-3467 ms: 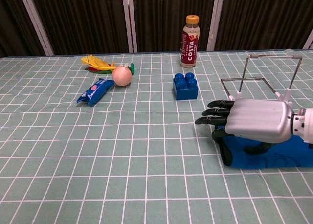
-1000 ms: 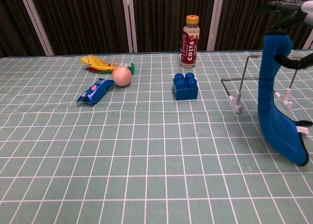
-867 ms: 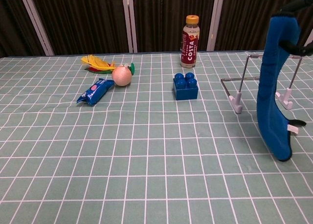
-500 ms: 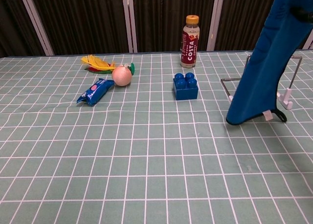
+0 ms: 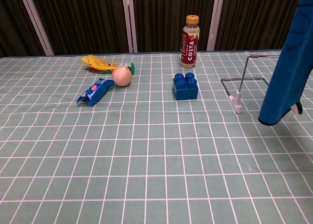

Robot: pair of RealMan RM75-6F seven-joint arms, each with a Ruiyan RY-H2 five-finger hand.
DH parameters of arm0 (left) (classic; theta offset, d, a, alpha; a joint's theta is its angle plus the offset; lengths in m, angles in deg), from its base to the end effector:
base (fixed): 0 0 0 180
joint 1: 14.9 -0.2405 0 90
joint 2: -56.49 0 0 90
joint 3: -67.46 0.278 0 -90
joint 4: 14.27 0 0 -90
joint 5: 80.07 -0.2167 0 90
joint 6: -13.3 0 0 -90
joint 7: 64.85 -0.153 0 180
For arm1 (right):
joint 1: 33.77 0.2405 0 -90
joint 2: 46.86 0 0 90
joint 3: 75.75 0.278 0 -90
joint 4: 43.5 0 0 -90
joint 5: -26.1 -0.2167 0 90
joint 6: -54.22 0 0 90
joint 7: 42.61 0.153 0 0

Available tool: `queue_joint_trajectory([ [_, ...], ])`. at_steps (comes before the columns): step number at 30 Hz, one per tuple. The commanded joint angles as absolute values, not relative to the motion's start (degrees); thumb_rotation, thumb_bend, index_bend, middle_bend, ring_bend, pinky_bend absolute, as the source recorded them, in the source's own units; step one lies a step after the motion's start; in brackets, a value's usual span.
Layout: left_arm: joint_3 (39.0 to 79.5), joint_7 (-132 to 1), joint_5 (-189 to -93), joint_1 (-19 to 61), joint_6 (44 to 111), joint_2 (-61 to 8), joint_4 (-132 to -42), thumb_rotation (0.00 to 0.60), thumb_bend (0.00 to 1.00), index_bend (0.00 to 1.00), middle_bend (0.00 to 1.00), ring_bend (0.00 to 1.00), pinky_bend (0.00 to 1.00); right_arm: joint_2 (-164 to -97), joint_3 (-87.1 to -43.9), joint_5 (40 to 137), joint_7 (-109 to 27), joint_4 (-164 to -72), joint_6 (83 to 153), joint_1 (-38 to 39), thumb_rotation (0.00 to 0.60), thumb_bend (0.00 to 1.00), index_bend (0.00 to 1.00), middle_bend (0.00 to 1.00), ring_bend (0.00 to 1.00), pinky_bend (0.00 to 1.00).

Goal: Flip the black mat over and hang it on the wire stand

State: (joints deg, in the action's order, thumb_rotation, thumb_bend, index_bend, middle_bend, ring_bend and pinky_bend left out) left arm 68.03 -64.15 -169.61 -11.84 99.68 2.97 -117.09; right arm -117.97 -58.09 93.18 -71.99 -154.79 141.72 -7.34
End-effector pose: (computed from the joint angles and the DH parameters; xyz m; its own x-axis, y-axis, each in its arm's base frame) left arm -0.3079 0.1672 0.1977 0.3917 0.0518 0.9186 0.9200 -0.0380 -0.3902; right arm -0.1742 -0.3142 0.1555 0.3300 0.2520 0.9097 -0.9317 -0.0680 0.3568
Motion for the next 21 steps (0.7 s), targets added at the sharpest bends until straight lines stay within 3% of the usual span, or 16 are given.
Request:
queue_joint_trajectory([
  [1,67.8,-64.4,-169.2,-11.7,99.4,2.9,-117.1,0.600,0.00,0.00,0.00,0.00,0.00,-120.8,-57.8,90.4,-74.2,-152.4,141.1,-6.4,0.600,0.53,0.75,0.08,0.00,0.00],
  [21,66.5,-65.9,-165.3,-10.5,96.7,1.9,-116.5,0.600,0.00,0.00,0.00,0.00,0.00,-131.6,-52.8,81.2,-75.7,-132.6,135.1,0.6,0.600,0.53,0.75,0.08,0.00,0.00],
])
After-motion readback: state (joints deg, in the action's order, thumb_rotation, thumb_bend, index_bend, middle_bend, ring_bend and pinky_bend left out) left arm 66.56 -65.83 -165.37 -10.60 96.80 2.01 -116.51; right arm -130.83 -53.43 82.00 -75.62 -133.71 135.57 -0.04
